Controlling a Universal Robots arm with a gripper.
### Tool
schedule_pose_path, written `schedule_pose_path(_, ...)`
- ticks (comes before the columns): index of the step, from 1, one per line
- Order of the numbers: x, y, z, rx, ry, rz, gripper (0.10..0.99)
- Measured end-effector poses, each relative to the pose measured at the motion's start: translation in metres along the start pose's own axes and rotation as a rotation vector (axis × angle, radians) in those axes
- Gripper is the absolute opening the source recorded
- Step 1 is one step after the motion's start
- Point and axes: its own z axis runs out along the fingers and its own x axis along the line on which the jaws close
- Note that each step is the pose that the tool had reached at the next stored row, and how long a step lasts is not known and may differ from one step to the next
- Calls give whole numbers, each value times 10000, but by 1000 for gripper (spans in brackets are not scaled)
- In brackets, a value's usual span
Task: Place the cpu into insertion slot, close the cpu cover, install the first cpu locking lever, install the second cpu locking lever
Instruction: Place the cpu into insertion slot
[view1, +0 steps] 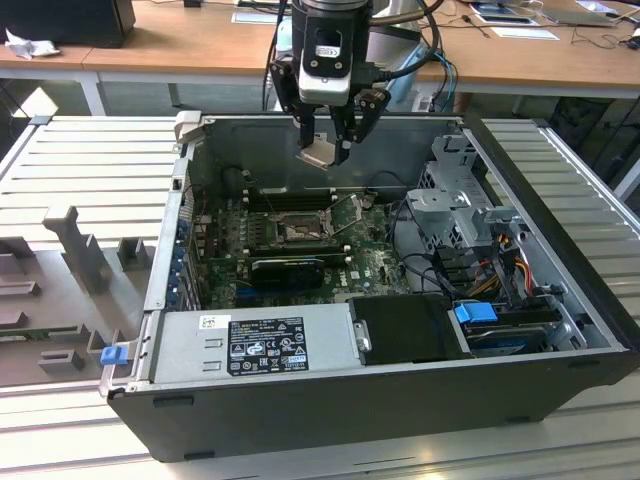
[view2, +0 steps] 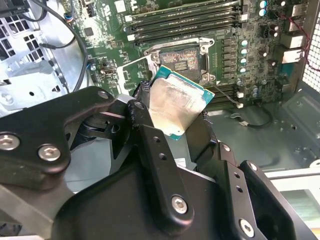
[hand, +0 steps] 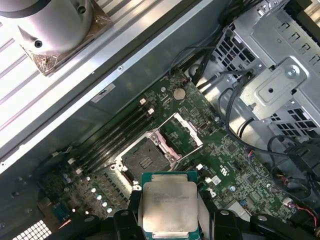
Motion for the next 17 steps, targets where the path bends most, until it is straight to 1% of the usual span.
schedule_pose_path(5, 0, -1, 1, -5, -24, 281, 529)
schedule_pose_path(8, 0, -1, 7, -3, -74, 742, 529)
schedule_pose_path(17, 0, -1, 17, 1, -170, 1647, 529)
